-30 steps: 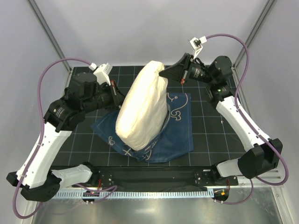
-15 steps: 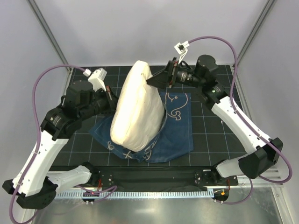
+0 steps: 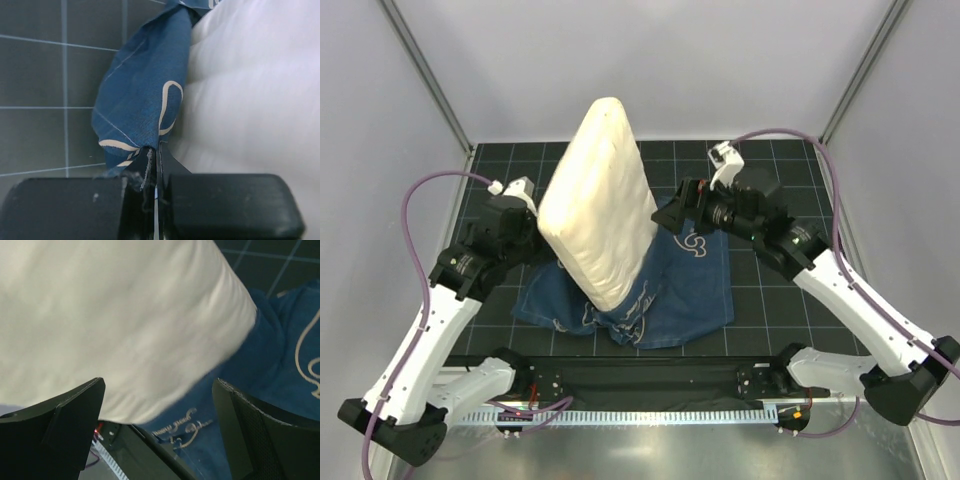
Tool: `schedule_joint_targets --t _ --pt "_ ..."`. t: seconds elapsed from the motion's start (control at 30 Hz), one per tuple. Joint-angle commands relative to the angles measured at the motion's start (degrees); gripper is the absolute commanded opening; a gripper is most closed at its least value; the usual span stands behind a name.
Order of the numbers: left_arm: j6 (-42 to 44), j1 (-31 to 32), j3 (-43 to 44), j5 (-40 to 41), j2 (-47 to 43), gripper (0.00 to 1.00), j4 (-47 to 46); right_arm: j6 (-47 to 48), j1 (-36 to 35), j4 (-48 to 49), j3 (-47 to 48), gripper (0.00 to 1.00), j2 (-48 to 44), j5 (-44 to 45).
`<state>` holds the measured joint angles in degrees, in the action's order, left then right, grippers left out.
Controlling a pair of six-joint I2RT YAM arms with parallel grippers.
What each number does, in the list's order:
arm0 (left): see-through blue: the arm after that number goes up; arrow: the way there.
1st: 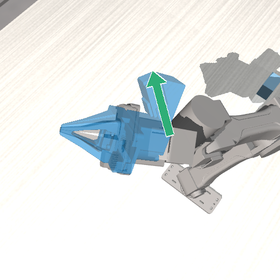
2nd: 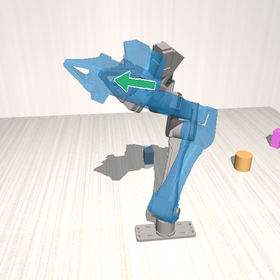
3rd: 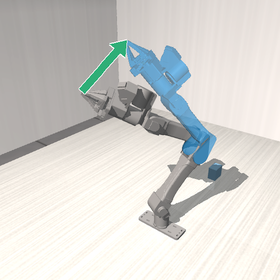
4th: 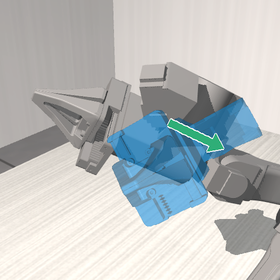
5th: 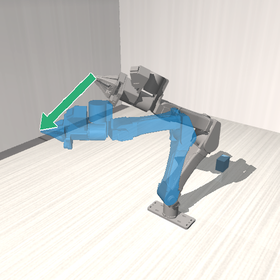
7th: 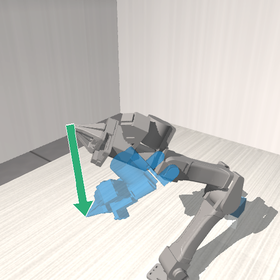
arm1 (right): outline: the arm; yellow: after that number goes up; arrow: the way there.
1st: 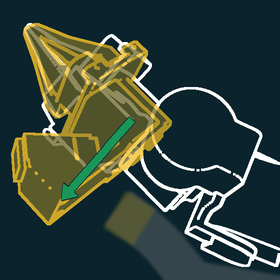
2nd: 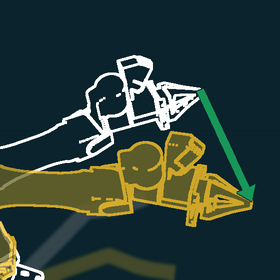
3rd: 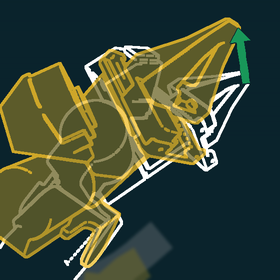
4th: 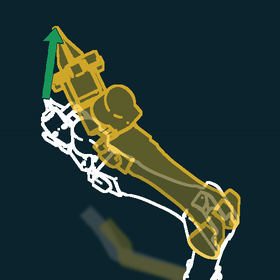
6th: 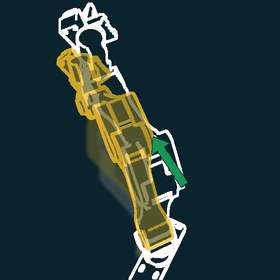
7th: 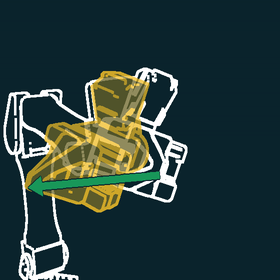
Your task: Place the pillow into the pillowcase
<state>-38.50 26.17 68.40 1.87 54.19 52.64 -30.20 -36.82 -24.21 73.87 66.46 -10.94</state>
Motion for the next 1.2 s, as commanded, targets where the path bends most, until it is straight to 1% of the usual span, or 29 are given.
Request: schedule_joint_targets --t 0.0,0.1,0.17,0.23,0.27,0.37,0.4,0.5,0.53,0.6,0.67,0.7,0.8,0.83,0.87,0.97,1.07,1.17 --pt "1.06 -2.61 -0.99 -3.26 -1.46 0.00 -1.49 -1.79 -2.55 -1.11 -7.74 0.96 -1.50 9.16" --pt "1.15 -4.11 -0.55 -4.68 -1.72 0.00 -2.28 -2.58 -2.91 1.08 -11.62 0.92 0.77 9.97" --pt "1.50 -4.38 0.32 -5.91 -1.46 0.00 -2.80 -3.02 -3.17 2.66 -12.43 0.91 3.58 10.68" --pt "2.64 -4.38 2.26 -7.14 -0.41 0.00 -4.38 -3.29 -3.17 6.27 -11.82 0.92 6.48 10.68" --pt "3.16 -4.38 2.61 -8.27 0.03 0.00 -5.17 -3.20 -3.17 6.89 -10.51 0.92 10.67 10.68" --pt "4.22 -4.38 2.88 -9.07 1.61 0.00 -7.73 -3.20 -3.26 5.41 -2.87 0.92 17.81 10.41" --pt "4.57 -4.38 2.53 -11.51 1.70 0.00 -8.69 -3.38 -3.26 4.79 0.11 0.92 21.49 10.06" --pt "4.84 -4.29 0.60 -12.24 0.30 0.00 -11.94 -3.82 -3.79 4.61 2.94 0.91 26.51 10.58" --pt "5.62 -4.38 0.16 -12.33 -0.75 0.00 -12.65 -3.91 -3.96 4.52 3.12 0.90 27.14 10.67" --pt "6.24 -4.29 0.07 -11.10 -1.54 0.00 -12.57 -3.99 -4.75 2.77 3.39 0.83 27.94 15.14" --pt "7.21 -4.38 0.24 -10.66 -2.42 0.00 -12.04 -3.90 -5.45 1.71 2.78 0.71 27.59 18.83" --pt "7.47 -4.38 0.33 -10.74 -2.69 0.00 -12.04 -4.08 -5.54 1.62 1.99 0.67 27.06 19.28" --pt "7.92 -4.38 0.59 -12.41 -3.13 0.01 -12.74 -4.26 -5.98 2.32 1.19 0.50 26.71 19.82" --pt "8.09 -4.38 0.59 -12.76 -3.22 0.00 -13.00 -4.26 -5.98 2.15 1.45 0.44 26.80 19.82" --pt "8.70 -4.38 0.68 -13.38 -3.30 0.00 -13.53 -4.43 -6.07 1.28 1.98 0.23 26.71 19.99" --pt "10.02 -4.29 1.12 -14.53 -4.44 0.00 -14.41 -4.26 -6.07 1.70 2.25 0.04 24.87 21.40" --pt "10.90 -4.38 2.52 -13.56 -5.06 0.01 -14.41 -3.82 -6.16 1.71 4.17 0.04 22.41 21.49" --pt "11.78 -4.38 7.87 -12.77 -4.10 0.00 -11.78 -3.29 -6.16 0.22 7.50 0.04 19.86 20.52"
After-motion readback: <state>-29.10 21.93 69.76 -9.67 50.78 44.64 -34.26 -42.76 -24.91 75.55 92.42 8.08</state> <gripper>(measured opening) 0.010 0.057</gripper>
